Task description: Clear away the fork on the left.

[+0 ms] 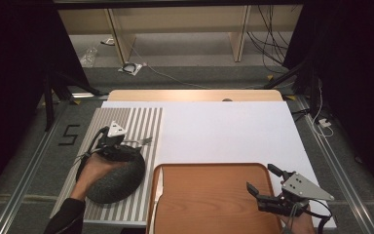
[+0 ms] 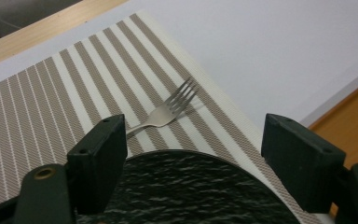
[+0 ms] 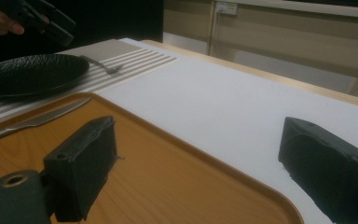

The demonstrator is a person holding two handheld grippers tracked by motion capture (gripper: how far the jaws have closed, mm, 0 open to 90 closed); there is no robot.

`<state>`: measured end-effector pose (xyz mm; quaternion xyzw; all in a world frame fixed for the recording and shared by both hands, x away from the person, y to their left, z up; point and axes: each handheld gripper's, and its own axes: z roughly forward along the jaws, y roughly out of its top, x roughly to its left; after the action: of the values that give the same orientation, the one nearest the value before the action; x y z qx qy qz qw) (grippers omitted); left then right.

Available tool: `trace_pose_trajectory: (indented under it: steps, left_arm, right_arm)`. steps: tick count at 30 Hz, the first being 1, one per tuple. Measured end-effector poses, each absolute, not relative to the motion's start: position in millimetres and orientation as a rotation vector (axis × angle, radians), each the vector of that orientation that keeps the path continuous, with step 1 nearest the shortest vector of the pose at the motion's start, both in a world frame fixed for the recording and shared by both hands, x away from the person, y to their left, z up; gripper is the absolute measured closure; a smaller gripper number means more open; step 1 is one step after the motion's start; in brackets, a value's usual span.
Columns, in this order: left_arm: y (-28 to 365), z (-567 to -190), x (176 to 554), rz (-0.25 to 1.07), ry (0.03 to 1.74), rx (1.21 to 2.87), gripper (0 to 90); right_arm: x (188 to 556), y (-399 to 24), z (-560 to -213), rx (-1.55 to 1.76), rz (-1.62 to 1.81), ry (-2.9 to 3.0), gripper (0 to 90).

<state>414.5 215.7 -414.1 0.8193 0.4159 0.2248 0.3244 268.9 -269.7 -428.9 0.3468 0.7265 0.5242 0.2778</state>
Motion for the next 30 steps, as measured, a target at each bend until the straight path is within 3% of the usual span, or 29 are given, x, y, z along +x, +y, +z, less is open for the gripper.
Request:
trace_pose_trajectory:
  steps: [14, 16, 30]
  left_arm:
    - [225.9, -421.1, 462.5, 0.608, 1.148, 2.304, 23.2]
    - [225.3, -423.1, 466.9, 0.663, 1.131, 2.354, 23.6]
    - [232.6, -435.4, 503.5, 0.561, 1.186, 2.456, 25.5]
  right_arm:
    - [269.3, -270.0, -428.6, 0.935, 1.408, 1.952, 12.3]
    - [269.2, -270.0, -428.9, 0.933, 1.405, 1.956, 12.3]
    - [269.0, -270.8, -428.6, 0.938, 1.393, 1.969, 12.3]
